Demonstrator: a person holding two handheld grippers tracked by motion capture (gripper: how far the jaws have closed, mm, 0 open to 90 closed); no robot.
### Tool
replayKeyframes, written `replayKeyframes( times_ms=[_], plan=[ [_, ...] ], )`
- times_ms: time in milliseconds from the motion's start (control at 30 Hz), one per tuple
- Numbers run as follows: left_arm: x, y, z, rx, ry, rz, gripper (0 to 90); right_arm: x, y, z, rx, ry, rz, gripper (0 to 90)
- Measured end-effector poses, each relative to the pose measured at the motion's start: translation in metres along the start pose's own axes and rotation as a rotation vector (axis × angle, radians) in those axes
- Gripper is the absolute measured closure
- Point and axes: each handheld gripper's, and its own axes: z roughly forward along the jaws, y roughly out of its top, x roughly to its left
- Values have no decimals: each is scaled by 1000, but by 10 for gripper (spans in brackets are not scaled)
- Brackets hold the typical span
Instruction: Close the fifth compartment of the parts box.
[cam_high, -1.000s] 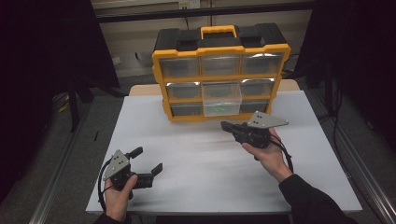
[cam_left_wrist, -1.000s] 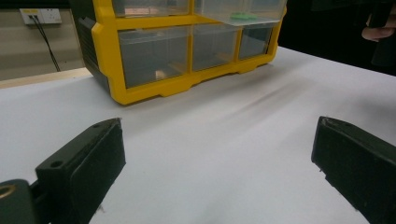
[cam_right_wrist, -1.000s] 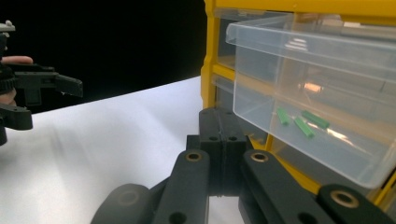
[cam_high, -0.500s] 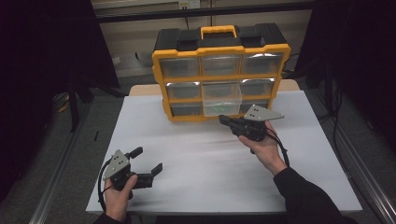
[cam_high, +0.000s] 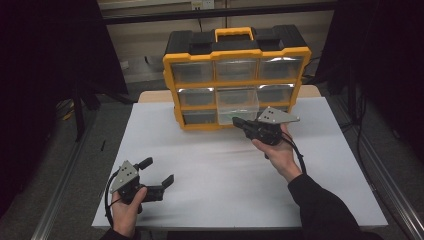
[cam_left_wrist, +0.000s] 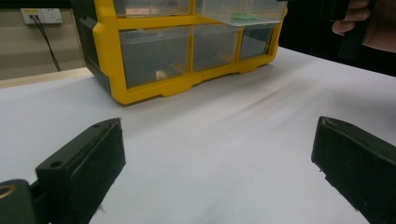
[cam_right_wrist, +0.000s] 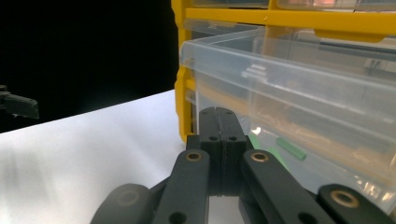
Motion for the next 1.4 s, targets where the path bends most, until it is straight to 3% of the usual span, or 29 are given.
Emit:
replayKeyframes(
  times_ms=[200, 233, 1400],
  plan=[
    [0, 0, 0, -6, 1, -7, 26, -5, -2, 5, 9, -19, 3, 900],
    [1, 0, 0, 3, 0, 7, 26, -5, -3, 6, 10, -32, 9, 900],
    [0, 0, 0, 0, -2, 5, 26, -15, -3, 19, 2, -69, 1, 900]
  ],
)
